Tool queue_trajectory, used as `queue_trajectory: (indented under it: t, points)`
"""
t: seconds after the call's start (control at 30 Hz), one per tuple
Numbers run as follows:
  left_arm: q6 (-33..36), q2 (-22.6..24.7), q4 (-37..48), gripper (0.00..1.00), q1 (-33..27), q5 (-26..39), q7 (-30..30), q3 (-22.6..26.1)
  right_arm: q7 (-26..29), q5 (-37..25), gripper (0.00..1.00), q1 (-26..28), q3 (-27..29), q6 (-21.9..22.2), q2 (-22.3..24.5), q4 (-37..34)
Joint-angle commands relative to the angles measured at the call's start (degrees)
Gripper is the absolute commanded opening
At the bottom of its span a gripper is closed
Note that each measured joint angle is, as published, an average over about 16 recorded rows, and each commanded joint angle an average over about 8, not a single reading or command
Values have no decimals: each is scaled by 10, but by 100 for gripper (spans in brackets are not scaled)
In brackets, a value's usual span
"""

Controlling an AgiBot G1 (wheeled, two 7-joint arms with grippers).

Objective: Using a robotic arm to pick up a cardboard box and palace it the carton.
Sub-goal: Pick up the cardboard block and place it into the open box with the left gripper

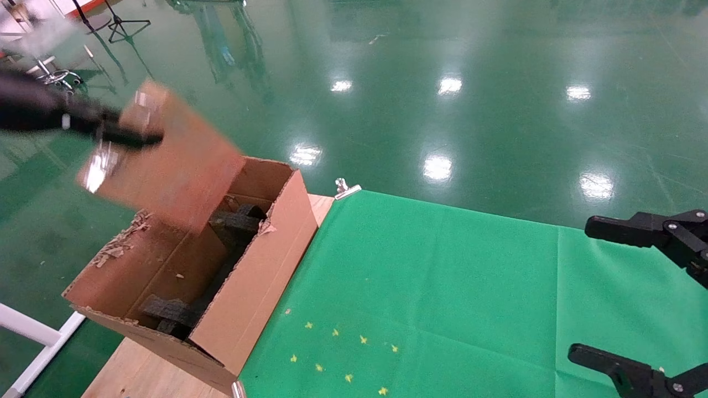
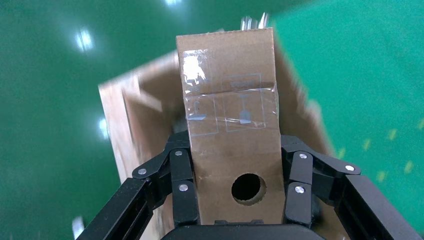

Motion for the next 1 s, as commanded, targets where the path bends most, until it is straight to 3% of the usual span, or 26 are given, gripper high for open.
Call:
queue_trajectory:
  t: [0.03, 0.5, 1.0]
  points:
    - [5, -6, 18, 0, 9, 7, 14, 9, 0, 0, 100, 0, 0, 0, 0, 0]
    - [-115, 24, 175, 0, 99, 24, 76, 32, 0, 0, 100, 0, 0, 0, 0, 0]
    - [-225, 88, 314, 0, 149, 23, 148, 33, 0, 0, 100, 0, 0, 0, 0, 0]
